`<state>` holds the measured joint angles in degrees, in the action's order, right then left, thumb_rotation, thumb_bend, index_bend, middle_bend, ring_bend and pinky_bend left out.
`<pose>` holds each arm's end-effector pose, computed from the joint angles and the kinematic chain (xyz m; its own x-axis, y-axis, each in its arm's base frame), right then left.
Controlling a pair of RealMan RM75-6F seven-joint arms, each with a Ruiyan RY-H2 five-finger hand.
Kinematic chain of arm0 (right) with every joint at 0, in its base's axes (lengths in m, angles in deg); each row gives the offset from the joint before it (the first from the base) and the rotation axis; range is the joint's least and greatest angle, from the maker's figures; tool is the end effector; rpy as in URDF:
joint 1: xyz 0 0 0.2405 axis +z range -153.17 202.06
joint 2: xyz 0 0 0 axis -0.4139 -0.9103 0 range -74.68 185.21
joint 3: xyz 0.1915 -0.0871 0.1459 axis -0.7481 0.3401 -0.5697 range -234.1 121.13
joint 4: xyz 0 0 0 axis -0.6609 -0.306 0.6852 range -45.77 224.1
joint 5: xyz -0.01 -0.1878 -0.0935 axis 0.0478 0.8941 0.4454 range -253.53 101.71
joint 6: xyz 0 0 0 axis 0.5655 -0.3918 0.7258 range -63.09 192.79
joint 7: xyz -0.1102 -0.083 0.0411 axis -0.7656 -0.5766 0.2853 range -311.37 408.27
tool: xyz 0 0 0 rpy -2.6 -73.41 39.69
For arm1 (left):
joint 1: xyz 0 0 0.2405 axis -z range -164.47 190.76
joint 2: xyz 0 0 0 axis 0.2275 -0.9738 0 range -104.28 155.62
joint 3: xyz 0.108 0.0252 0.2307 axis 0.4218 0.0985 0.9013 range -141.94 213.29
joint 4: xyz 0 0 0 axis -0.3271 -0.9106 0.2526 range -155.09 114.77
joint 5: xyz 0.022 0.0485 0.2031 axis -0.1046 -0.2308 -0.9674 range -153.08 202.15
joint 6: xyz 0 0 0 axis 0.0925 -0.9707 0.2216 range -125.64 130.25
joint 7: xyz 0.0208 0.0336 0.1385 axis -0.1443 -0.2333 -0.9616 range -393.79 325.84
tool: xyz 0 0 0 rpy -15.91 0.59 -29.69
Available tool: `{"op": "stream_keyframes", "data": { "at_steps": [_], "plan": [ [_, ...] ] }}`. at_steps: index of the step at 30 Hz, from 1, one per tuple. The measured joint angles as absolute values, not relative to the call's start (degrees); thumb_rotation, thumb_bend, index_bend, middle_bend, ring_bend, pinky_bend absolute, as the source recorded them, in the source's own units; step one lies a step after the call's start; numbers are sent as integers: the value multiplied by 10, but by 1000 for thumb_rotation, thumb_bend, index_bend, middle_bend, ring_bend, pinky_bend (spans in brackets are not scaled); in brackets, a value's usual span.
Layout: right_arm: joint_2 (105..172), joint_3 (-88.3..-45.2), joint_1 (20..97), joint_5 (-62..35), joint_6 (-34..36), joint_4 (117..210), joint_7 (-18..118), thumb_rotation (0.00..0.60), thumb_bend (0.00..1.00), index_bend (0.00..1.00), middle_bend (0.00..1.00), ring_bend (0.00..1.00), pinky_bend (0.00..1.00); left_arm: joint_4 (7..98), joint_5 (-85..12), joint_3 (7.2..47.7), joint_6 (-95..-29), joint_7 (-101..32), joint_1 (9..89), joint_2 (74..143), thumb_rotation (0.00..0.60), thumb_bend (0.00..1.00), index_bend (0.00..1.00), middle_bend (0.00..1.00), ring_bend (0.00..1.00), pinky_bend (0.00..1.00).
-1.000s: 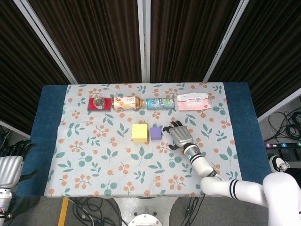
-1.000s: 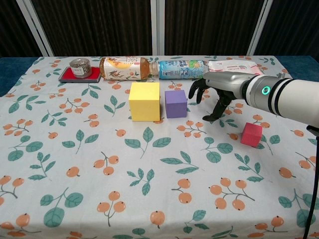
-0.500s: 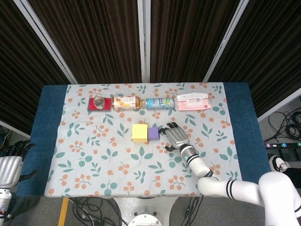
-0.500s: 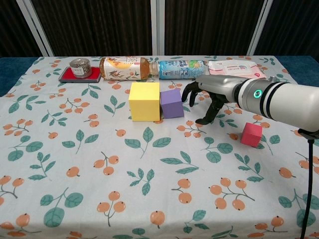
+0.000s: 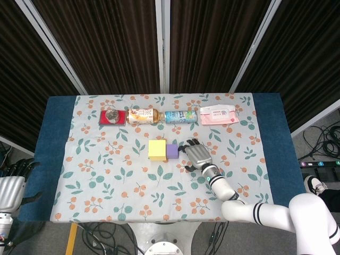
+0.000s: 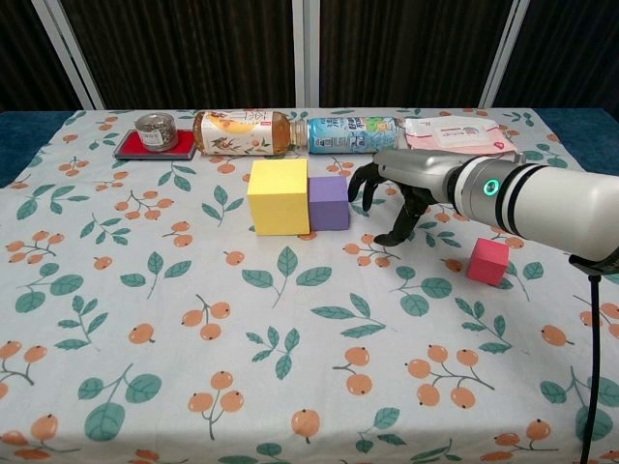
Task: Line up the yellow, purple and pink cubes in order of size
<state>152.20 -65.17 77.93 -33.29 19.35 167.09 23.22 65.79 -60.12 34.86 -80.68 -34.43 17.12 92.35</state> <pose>-0.1233 -0.3552 -0.0796 0.4306 -0.4833 0.7622 -0.8971 -0.3220 0.3026 -0.3398 0.1695 0.1478 0.4602 0.0764 0.8845 0.8855 0.0320 -0.4635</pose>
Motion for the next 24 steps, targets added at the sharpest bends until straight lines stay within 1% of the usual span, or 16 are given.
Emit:
{"op": "stream_keyframes", "data": {
  "at_steps": [24],
  "plan": [
    [1538, -655, 788, -332, 198, 1644, 228, 600, 194, 237, 285, 60, 31, 659, -599, 348, -805, -346, 171, 923, 600, 13, 264, 250, 136, 190]
  ]
}}
